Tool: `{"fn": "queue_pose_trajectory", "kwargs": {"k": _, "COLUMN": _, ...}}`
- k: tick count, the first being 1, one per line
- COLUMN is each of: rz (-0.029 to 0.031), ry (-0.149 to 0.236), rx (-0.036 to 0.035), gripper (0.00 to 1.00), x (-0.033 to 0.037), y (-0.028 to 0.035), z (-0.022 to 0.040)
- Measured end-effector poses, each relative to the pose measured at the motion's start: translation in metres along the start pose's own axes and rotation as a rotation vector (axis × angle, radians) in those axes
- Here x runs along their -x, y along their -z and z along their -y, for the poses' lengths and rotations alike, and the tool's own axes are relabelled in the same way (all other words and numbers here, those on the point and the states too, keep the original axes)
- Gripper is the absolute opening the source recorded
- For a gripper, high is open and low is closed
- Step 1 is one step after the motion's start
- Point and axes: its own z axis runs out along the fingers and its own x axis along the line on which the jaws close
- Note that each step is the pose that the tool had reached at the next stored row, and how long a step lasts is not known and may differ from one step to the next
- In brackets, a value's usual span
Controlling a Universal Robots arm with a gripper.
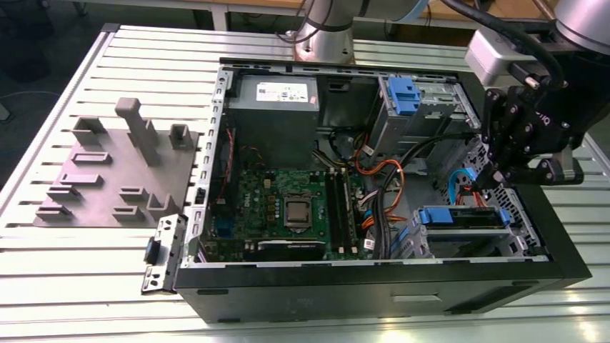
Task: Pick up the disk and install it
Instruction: 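Insert the second disk wire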
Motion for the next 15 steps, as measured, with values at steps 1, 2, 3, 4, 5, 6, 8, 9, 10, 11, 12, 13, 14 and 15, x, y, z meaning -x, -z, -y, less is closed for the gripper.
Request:
{"fn": "queue_pose_trajectory", "kwargs": {"k": 1, "rz": -0.0002, "ry": -0.005, "rx": 0.0004, "gripper": 0.11, "x": 0.0, "y": 0.0, "z": 0.0}}
{"fn": "queue_pose_trajectory", "kwargs": {"k": 2, "rz": -0.0004, "ry": -0.01, "rx": 0.0006, "gripper": 0.11, "x": -0.0001, "y": -0.0001, "z": 0.0001}}
{"fn": "queue_pose_trajectory", "kwargs": {"k": 3, "rz": -0.0006, "ry": -0.013, "rx": 0.0009, "gripper": 0.11, "x": -0.0001, "y": -0.0001, "z": 0.0001}}
{"fn": "queue_pose_trajectory", "kwargs": {"k": 4, "rz": -0.0006, "ry": -0.014, "rx": 0.0009, "gripper": 0.11, "x": -0.0001, "y": 0.0, "z": 0.0001}}
{"fn": "queue_pose_trajectory", "kwargs": {"k": 5, "rz": -0.0006, "ry": -0.014, "rx": 0.0009, "gripper": 0.11, "x": -0.0001, "y": -0.0001, "z": 0.0001}}
{"fn": "queue_pose_trajectory", "kwargs": {"k": 6, "rz": -0.0005, "ry": -0.014, "rx": 0.0009, "gripper": 0.11, "x": 0.0, "y": -0.0001, "z": 0.0001}}
{"fn": "queue_pose_trajectory", "kwargs": {"k": 8, "rz": -0.0005, "ry": -0.014, "rx": 0.0009, "gripper": 0.11, "x": 0.0, "y": -0.0001, "z": 0.0001}}
{"fn": "queue_pose_trajectory", "kwargs": {"k": 9, "rz": -0.0006, "ry": -0.014, "rx": 0.0009, "gripper": 0.11, "x": 0.0, "y": -0.0001, "z": 0.0001}}
{"fn": "queue_pose_trajectory", "kwargs": {"k": 10, "rz": -0.0005, "ry": -0.014, "rx": 0.0009, "gripper": 0.11, "x": 0.0, "y": -0.0002, "z": 0.0001}}
{"fn": "queue_pose_trajectory", "kwargs": {"k": 11, "rz": -0.0004, "ry": -0.014, "rx": 0.0009, "gripper": 0.11, "x": 0.0, "y": -0.0003, "z": 0.0001}}
{"fn": "queue_pose_trajectory", "kwargs": {"k": 12, "rz": -0.0002, "ry": -0.014, "rx": 0.001, "gripper": 0.11, "x": 0.0001, "y": -0.0004, "z": 0.0001}}
{"fn": "queue_pose_trajectory", "kwargs": {"k": 13, "rz": -0.0001, "ry": -0.014, "rx": 0.001, "gripper": 0.11, "x": 0.0001, "y": -0.0005, "z": 0.0001}}
{"fn": "queue_pose_trajectory", "kwargs": {"k": 14, "rz": -0.0001, "ry": -0.014, "rx": 0.001, "gripper": 0.11, "x": 0.0001, "y": -0.0004, "z": 0.0001}}
{"fn": "queue_pose_trajectory", "kwargs": {"k": 15, "rz": 0.0001, "ry": -0.014, "rx": 0.001, "gripper": 0.11, "x": 0.0001, "y": -0.0005, "z": 0.0001}}
